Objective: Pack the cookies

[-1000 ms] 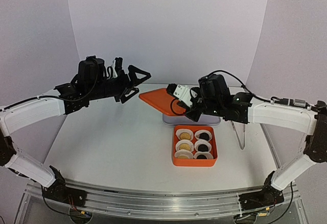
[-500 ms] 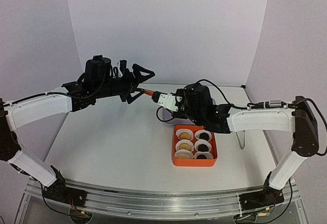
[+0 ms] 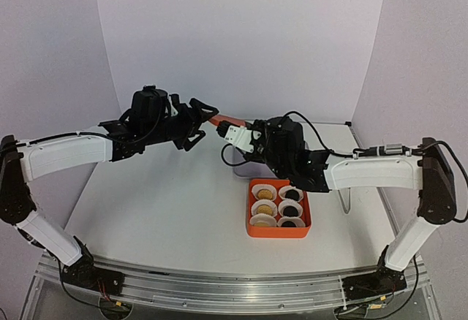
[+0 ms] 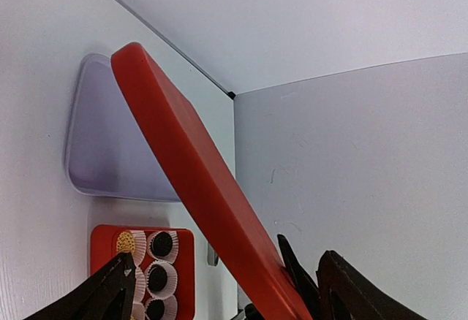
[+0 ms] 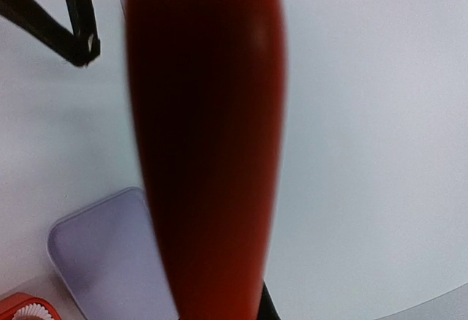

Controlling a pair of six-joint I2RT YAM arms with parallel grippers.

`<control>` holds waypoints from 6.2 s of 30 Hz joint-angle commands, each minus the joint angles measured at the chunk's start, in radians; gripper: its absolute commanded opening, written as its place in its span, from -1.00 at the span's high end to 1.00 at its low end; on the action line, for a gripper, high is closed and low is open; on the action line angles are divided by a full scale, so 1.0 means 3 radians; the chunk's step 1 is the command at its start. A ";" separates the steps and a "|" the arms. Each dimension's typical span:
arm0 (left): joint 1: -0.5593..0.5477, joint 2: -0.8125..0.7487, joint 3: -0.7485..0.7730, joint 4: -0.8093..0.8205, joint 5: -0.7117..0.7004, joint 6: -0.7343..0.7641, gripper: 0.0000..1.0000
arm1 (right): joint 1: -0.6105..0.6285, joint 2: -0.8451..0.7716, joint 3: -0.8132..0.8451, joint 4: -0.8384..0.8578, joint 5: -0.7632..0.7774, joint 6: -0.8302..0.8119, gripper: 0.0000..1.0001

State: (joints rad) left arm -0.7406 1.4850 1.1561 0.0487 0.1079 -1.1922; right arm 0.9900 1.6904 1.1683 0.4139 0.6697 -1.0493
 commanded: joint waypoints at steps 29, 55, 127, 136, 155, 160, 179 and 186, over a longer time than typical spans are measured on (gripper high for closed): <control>0.0012 0.0111 -0.0355 0.0891 0.0309 0.0007 1.00 | 0.0468 -0.0611 -0.0333 -0.1343 -0.0380 0.2160 -0.71; 0.0106 -0.0534 -0.1254 0.2480 0.1883 0.0510 1.00 | -0.1076 -0.1045 -0.0416 -0.1027 -0.4321 0.5846 -0.66; 0.0031 0.0072 -0.0747 0.0379 0.0901 0.1006 -0.99 | -0.2099 -0.1977 -0.1488 -0.1887 -0.4876 0.6590 1.00; -0.0135 0.0748 -0.0307 0.0445 0.1235 0.1087 -0.99 | -0.2300 -0.1704 -0.1637 -0.1836 -0.5066 0.6359 1.00; -0.0199 0.1192 -0.0047 0.0413 0.1426 0.1136 -0.99 | -0.2308 -0.0999 -0.1567 -0.0735 -0.5427 0.6529 0.95; -0.0212 0.1276 -0.0004 0.0404 0.1437 0.1126 -0.99 | -0.2309 -0.0815 -0.1580 -0.0510 -0.5433 0.6590 0.94; -0.0310 0.1641 0.0330 0.0215 0.1499 0.1176 -0.99 | -0.2310 -0.0528 -0.1633 -0.0418 -0.5362 0.6480 0.85; -0.0323 0.1665 0.0343 0.0183 0.1489 0.1191 -0.99 | -0.2316 -0.0493 -0.1674 -0.0424 -0.5321 0.6460 0.77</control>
State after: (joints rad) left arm -0.8319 1.9807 1.2168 0.1098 0.5476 -0.8596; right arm 0.3016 1.5372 0.6655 0.2470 -0.9168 0.9061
